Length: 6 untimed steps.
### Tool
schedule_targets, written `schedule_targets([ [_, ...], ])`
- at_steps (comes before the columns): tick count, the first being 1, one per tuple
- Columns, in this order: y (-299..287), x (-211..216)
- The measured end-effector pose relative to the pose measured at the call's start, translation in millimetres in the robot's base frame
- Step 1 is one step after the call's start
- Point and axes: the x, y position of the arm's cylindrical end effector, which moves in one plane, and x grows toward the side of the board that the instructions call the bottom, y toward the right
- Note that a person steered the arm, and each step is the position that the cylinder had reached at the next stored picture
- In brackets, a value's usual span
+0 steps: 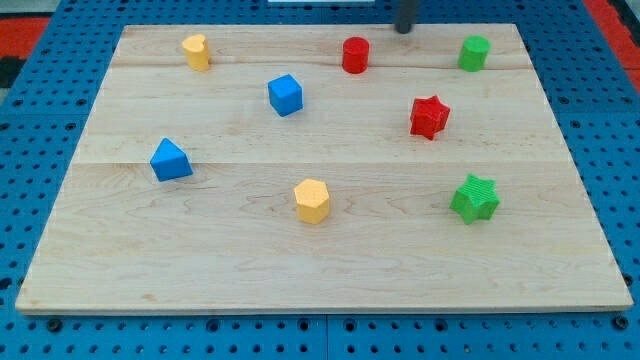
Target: Move the yellow heart down a bit
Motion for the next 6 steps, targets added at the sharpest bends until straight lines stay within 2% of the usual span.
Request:
schedule_targets([
  [2,-199.3,-0.5],
  [3,-234.1,-1.3],
  [4,-232.9,-1.3],
  [6,-232.9,49.8],
])
